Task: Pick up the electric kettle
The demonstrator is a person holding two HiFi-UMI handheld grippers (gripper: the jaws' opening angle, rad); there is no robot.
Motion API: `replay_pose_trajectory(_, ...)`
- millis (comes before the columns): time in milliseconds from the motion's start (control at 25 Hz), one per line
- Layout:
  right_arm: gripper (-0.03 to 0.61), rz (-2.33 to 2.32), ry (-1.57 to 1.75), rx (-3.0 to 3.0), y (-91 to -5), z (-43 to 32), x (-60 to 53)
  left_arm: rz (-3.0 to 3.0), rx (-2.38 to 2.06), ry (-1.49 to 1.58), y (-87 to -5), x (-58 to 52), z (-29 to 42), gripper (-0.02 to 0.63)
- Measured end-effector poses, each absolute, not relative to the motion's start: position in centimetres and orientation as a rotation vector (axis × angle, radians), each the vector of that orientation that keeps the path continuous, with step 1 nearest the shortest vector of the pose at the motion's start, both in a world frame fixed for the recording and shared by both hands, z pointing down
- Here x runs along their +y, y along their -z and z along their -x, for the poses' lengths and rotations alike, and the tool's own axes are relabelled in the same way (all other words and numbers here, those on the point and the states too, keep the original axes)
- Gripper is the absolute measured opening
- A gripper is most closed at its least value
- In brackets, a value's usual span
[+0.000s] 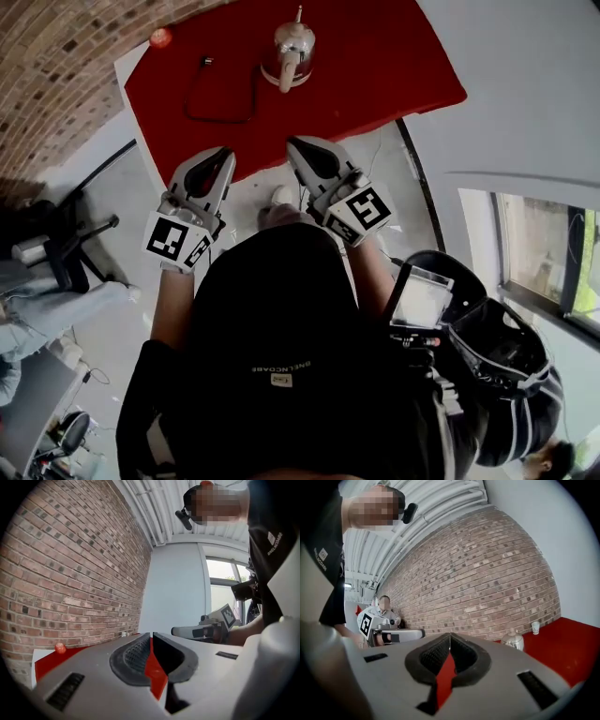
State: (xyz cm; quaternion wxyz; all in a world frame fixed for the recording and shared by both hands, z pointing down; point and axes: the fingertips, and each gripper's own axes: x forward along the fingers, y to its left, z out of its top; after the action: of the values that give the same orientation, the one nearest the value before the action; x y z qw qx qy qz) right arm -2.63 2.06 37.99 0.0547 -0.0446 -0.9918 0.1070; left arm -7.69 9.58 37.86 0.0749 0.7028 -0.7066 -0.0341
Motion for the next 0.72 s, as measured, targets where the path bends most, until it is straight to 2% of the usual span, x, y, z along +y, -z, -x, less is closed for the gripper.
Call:
replay_pose_trajectory(200,0.006,0.168,-0.34,-3.002,-38.0,3.6,-1.2,-2.062,-2.116,0.08,-38.8,6.7,8.5,0.012)
replay_pose_trajectory(600,0.006,0.146,-0.378,-2.986,-38.1,3.2,-6.3,-2.019,-2.071,0.06,-40.5,2.0,9.5,0.104)
replay_pose_trajectory(720,0.006,0.103,-0.373,-2.991,-37.9,2.9,-7.1,-2.042,-2.025,0.024,-41.3,1.0,9.3,0.112)
